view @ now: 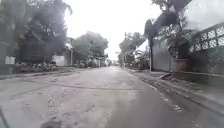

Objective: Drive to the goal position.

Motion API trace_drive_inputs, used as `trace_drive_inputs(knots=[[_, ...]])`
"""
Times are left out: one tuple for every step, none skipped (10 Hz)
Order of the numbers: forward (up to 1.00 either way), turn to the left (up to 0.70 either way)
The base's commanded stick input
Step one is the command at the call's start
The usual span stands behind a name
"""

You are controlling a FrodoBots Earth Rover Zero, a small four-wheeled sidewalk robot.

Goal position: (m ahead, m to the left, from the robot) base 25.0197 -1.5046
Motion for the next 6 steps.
trace_drive_inputs(knots=[[0.70,-0.35],[0.70,0.00],[0.70,0.00],[0.70,0.00],[0.70,0.00],[0.70,0.00]])
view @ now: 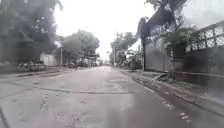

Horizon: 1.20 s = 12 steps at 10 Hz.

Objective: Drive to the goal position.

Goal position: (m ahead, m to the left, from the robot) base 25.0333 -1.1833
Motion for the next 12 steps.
trace_drive_inputs(knots=[[0.70,0.00],[0.70,0.00],[0.70,0.00],[0.70,0.00],[0.70,0.00],[0.70,0.00],[0.70,-0.04],[0.70,-0.30],[0.70,-0.35],[0.70,-0.35],[0.70,-0.09],[0.70,-0.01]])
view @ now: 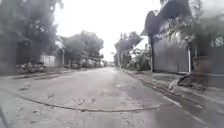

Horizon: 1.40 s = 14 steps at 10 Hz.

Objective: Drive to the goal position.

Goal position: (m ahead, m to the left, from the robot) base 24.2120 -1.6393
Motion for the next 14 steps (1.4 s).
trace_drive_inputs(knots=[[0.70,0.00],[0.70,-0.17],[0.70,-0.35],[0.70,-0.32],[0.70,-0.18],[0.70,0.00],[0.70,0.00],[0.70,0.00],[0.70,0.00],[0.70,0.00],[0.70,0.00],[0.70,-0.13],[0.70,-0.29],[0.70,-0.35]])
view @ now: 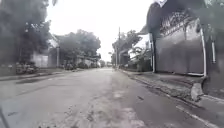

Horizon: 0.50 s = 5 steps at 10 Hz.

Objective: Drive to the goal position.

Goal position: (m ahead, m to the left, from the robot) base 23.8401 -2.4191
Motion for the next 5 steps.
trace_drive_inputs(knots=[[0.70,-0.35],[0.70,-0.20],[0.70,-0.08],[0.70,0.00],[0.70,0.00]])
